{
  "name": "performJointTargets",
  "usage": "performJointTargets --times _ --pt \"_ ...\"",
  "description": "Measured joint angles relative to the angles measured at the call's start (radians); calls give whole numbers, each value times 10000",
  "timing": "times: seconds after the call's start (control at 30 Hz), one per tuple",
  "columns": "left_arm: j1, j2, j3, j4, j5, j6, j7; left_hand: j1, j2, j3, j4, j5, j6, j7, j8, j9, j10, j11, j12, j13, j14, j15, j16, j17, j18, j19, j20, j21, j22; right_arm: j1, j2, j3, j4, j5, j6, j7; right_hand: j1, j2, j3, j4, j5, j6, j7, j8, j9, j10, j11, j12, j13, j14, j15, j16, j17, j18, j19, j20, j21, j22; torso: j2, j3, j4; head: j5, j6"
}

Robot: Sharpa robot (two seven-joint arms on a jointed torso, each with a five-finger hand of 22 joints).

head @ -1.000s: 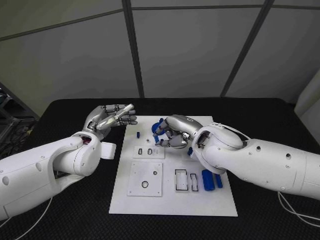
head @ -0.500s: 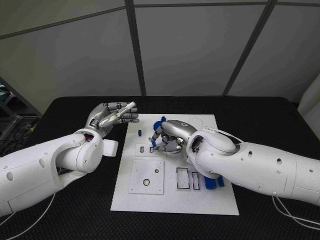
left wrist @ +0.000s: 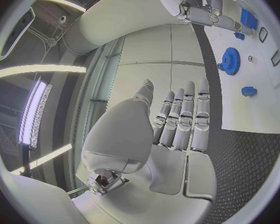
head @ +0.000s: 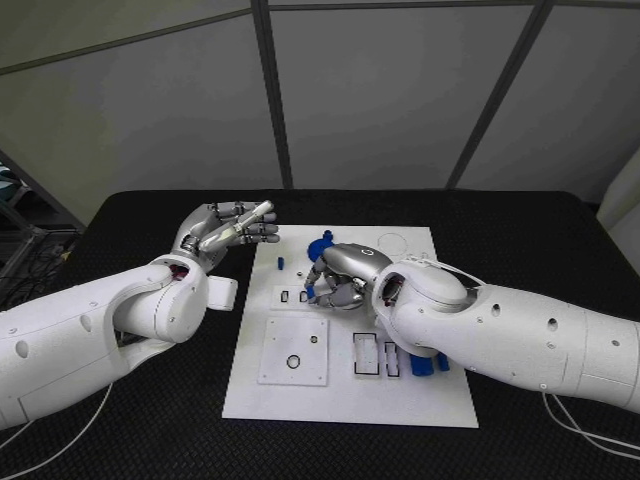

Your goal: Assemble the parts on the task board

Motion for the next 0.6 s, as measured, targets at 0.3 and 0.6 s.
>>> performJointTargets --times 0.3,0.6 --pt "0 5 0 5 0 2 -3 0 0 0 0 0 0 0 0 0 0 0 0 0 0 0 -49 -1 -1 0 0 -39 1 -30 66 9 -100 -104 95 -71 -40 -40 -1 1 -1 4 -8 -33 7 -46 26 -81 -39 0 0 0 -1 1 -52 -20 -41 0 0 1 0 7 -42" --pt "0 18 0 2 0 3 -7 0 0 0 0 0 -1 0 0 0 0 0 0 0 0 0 -55 -1 0 0 0 -39 1 -31 109 18 -156 -171 164 -81 -80 -79 -2 2 -1 -2 -7 -63 64 -118 59 -123 -83 0 0 0 -1 1 -52 -20 -40 -1 -2 1 0 17 -77"
